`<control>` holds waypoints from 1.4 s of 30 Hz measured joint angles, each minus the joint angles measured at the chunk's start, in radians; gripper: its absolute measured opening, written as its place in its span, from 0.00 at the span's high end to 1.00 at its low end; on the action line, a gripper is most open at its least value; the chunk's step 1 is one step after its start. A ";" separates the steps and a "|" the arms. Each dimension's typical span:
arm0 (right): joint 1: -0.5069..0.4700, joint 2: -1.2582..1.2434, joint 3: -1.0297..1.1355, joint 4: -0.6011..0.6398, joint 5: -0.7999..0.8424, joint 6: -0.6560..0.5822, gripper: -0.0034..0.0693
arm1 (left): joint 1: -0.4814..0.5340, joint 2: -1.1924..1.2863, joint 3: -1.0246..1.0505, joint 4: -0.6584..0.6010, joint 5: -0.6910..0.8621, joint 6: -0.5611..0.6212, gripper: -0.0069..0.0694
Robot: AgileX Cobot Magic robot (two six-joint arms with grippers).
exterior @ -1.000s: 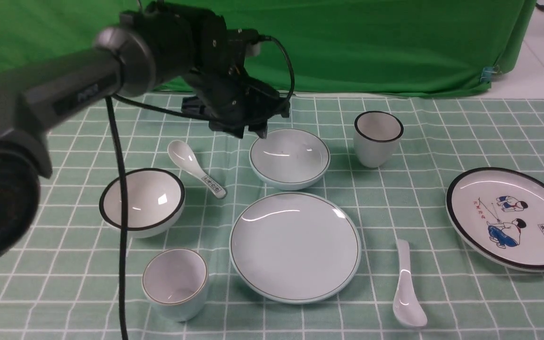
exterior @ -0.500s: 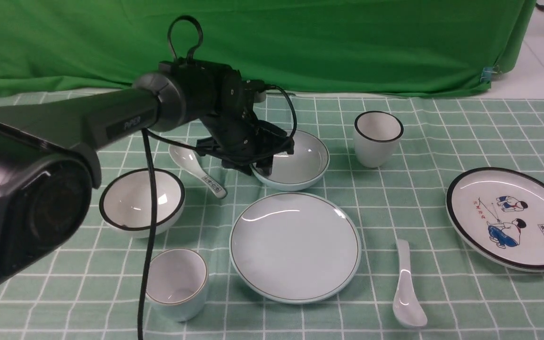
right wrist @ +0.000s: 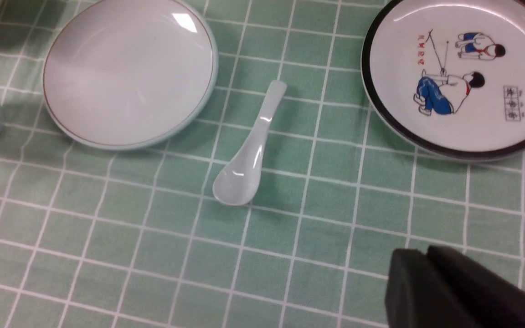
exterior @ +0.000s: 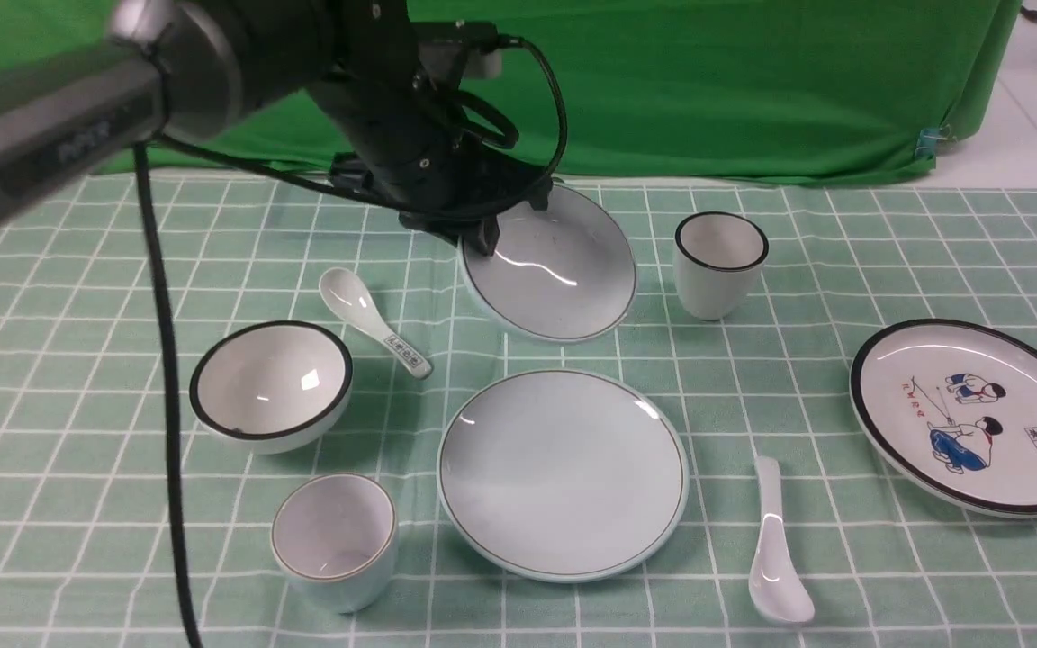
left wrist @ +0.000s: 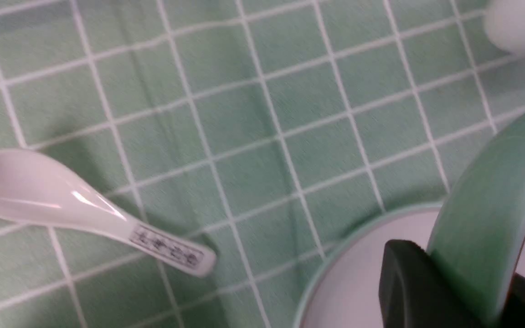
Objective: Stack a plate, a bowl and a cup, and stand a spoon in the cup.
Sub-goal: Use the left arm to put the blue rice bowl into the blue large plate in the middle
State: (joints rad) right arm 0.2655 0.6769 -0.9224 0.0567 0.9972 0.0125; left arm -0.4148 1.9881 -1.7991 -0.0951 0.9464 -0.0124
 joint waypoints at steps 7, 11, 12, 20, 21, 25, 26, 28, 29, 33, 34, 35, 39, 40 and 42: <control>0.000 0.000 0.000 0.000 -0.005 -0.002 0.85 | -0.061 -0.048 0.318 -0.044 -0.144 0.031 0.86; 0.000 0.000 0.000 0.000 -0.013 -0.006 0.84 | -0.062 -0.045 0.408 -0.082 -0.224 0.032 0.86; 0.000 0.000 0.000 0.000 -0.015 -0.006 0.84 | -0.062 -0.045 0.419 -0.092 -0.250 0.032 0.86; 0.000 0.000 0.000 0.000 -0.022 -0.006 0.83 | -0.062 -0.024 0.429 -0.140 -0.326 0.032 0.86; 0.000 0.000 0.000 0.000 -0.022 -0.006 0.83 | -0.062 -0.024 0.429 -0.141 -0.325 0.032 0.86; 0.000 0.000 0.000 0.000 -0.022 -0.013 0.83 | -0.062 -0.020 0.429 -0.146 -0.321 0.032 0.82; 0.000 0.000 0.000 0.000 -0.022 -0.013 0.83 | -0.062 -0.018 0.429 -0.146 -0.313 0.032 0.78; 0.000 0.000 0.000 0.000 -0.022 -0.013 0.83 | -0.062 -0.022 0.429 -0.146 -0.295 0.027 0.71; 0.000 0.000 0.000 0.000 -0.022 -0.013 0.83 | -0.062 -0.026 0.428 -0.142 -0.277 0.025 0.66; 0.000 0.000 0.000 0.000 -0.022 -0.013 0.83 | -0.061 -0.073 0.407 -0.096 -0.151 0.012 0.49; 0.000 0.000 0.000 0.000 -0.022 -0.013 0.83 | -0.061 -0.096 0.403 -0.077 -0.122 0.000 0.45; 0.000 0.000 0.000 0.000 -0.022 -0.013 0.83 | -0.061 -0.122 0.401 -0.051 -0.093 -0.018 0.42; 0.000 0.000 0.000 0.000 -0.023 -0.013 0.83 | -0.061 -0.240 0.399 0.087 0.047 -0.115 0.38; 0.000 0.000 0.000 0.000 -0.023 -0.013 0.83 | -0.058 -0.265 0.407 0.122 0.084 -0.137 0.39; 0.000 0.000 0.000 0.000 -0.023 -0.013 0.83 | -0.043 -0.331 0.440 0.186 0.139 -0.179 0.39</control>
State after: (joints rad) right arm 0.2655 0.6769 -0.9224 0.0567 0.9738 0.0000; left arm -0.4578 1.6571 -1.3590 0.0911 1.0849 -0.1911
